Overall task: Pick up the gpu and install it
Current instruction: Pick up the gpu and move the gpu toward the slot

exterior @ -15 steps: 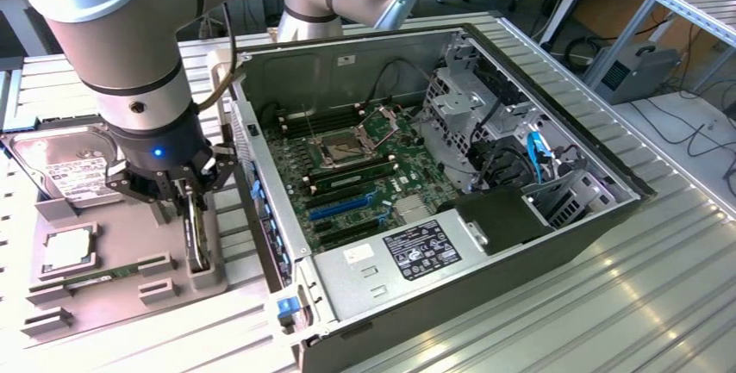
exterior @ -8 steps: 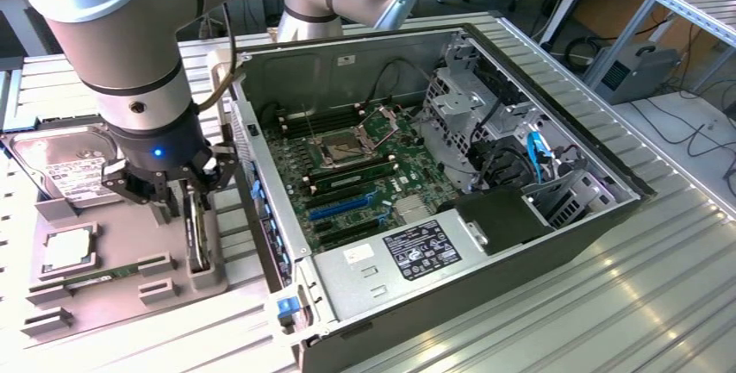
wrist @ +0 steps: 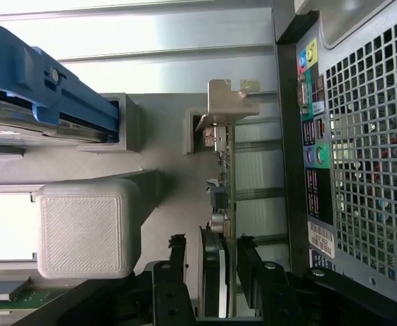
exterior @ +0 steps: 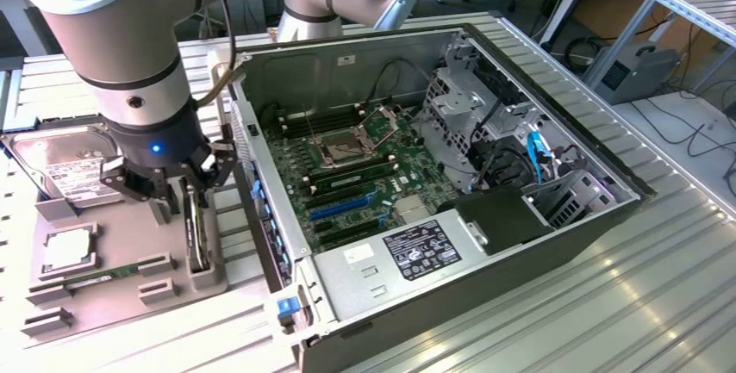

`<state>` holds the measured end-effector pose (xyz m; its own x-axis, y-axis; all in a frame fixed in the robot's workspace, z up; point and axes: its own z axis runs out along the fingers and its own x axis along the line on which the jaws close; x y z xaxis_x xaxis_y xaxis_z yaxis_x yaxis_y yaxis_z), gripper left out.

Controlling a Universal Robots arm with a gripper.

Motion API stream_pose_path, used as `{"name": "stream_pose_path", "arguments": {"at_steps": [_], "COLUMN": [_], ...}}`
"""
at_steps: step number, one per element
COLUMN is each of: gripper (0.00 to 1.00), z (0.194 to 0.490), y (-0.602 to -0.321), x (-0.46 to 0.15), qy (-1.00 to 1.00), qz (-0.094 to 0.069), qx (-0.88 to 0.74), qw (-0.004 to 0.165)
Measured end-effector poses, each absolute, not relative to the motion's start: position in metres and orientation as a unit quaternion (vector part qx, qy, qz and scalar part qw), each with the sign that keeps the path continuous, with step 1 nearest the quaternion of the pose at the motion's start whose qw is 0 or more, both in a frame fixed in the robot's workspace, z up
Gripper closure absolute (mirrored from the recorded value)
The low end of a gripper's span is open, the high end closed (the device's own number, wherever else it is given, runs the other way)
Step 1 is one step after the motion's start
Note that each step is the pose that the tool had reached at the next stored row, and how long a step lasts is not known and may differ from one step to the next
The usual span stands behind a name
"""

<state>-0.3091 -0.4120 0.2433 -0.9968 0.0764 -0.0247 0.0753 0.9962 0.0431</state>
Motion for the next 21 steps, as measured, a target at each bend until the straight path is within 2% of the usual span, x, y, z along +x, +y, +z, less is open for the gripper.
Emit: {"name": "stream_pose_path", "arguments": {"at_steps": [1, 3, 4, 21], "gripper": [0.58, 0.71, 0.73, 0.73], "z": [0.2433, 0.2434, 0.2434, 0.2502], "y": [-0.4119, -0.4116, -0.4116, -0.4107], "x": [-0.3091, -0.3091, -0.3092, -0.3093], "qy": [0.999, 0.999, 0.999, 0.999], "qz": [0.021, 0.021, 0.021, 0.021], "qx": [0.038, 0.038, 0.038, 0.038], "qw": [0.013, 0.013, 0.013, 0.013]}}
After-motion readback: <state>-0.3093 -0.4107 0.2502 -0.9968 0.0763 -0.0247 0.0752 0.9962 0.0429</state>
